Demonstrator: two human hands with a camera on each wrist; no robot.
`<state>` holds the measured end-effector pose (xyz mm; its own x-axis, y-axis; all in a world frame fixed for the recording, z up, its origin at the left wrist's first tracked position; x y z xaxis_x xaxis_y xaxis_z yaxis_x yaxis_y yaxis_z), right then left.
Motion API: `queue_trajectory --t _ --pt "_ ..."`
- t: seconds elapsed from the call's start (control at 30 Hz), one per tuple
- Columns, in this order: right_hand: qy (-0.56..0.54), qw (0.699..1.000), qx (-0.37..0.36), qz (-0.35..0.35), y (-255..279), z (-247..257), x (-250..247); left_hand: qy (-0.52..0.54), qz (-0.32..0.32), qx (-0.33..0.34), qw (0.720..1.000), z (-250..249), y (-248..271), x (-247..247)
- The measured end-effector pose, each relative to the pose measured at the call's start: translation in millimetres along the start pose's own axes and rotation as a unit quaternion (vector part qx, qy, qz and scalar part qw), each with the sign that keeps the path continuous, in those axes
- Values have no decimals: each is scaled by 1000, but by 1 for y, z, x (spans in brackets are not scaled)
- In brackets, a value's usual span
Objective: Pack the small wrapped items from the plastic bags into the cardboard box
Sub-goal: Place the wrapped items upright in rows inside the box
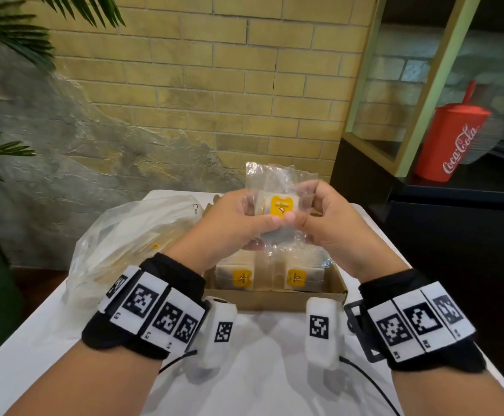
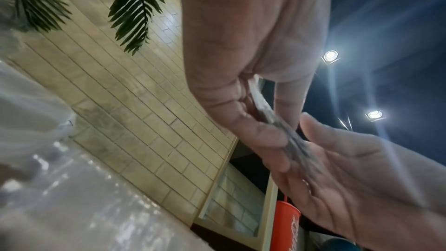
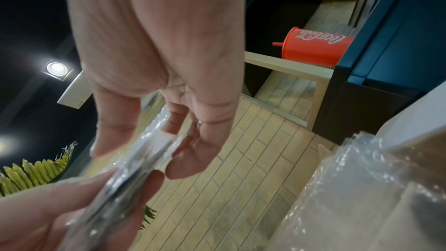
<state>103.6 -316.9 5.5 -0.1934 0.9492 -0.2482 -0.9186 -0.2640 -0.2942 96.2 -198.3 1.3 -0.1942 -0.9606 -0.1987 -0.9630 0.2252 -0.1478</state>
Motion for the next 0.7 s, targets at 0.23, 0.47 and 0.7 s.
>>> queue_trajectory --t 0.23,0.47,0.7 --pt "-21 999 -13 -31 1 7 -9 15 -3 -5 1000 2 0 -7" --pt "-62 997 -6 -38 2 6 -14 5 6 -1 1000 -1 0 -6" --pt "-18 998 -4 -65 2 8 -29 -20 -72 10 997 -4 -3 -28"
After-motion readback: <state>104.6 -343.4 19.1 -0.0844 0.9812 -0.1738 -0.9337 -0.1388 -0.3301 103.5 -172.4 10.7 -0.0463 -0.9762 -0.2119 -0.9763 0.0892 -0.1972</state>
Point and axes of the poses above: each hand's wrist, its own y-axis away from the middle knuckle, its own x-axis out of the palm, z = x × y, the point moved 10 cm from there along -y, towards the middle knuckle, and after that the axes turned 3 degrees about -x, right-handed, at the moved point
